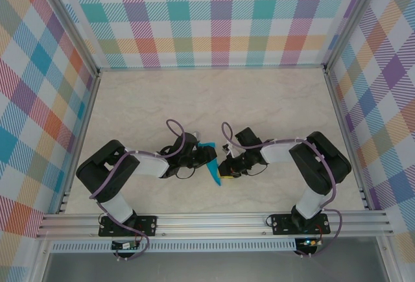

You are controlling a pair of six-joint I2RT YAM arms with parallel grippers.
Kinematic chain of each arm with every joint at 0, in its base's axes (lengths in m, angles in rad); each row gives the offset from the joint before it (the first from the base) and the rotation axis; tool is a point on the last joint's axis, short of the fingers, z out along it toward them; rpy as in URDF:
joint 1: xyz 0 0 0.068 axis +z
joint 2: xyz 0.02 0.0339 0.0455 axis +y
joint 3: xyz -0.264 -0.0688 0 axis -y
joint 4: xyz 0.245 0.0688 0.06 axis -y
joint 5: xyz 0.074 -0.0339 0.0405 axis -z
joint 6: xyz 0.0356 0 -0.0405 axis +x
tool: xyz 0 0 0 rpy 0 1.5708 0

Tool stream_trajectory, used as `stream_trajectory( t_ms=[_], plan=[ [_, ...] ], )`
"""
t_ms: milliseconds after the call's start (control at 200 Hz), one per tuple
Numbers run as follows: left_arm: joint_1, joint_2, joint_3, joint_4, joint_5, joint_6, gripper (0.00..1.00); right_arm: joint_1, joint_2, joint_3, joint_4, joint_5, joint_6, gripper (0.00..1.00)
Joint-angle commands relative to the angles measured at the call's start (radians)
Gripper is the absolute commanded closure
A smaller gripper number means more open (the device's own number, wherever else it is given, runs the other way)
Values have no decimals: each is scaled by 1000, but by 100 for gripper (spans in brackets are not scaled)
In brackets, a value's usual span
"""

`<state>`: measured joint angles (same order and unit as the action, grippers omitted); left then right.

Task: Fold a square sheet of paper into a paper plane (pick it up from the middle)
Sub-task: Fold the wing for the fifth time at the center of the table.

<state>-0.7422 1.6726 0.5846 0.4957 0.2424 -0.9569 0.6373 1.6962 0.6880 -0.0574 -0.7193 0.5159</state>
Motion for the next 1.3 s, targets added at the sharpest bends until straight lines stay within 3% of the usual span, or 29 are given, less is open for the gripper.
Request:
stream_trajectory(
  t_ms=[0,200,300,375,500,745,960,1295],
  plan=[
    [-9,38,3,-65,-19,-8,58,9,-41,18,-31,-23,26,77],
    [-9,35,4,-57,-15,-17,58,13,-16,38,-20,12,90,76],
    [-8,30,6,-57,-15,-20,58,15,0,33,18,-6,115,81],
    [-9,28,6,-59,-17,-22,58,15,12,21,46,-8,134,92],
    [-9,28,3,-56,-22,-33,58,20,5,-18,113,-24,120,97],
    [-9,41,1,-49,-30,-64,58,28,-16,-47,84,-31,12,92],
    [-9,50,10,-72,-41,-77,59,33,-6,-77,125,-82,29,89],
    [-9,56,10,-75,-40,-82,58,53,19,-56,44,-79,-15,89]
  ],
)
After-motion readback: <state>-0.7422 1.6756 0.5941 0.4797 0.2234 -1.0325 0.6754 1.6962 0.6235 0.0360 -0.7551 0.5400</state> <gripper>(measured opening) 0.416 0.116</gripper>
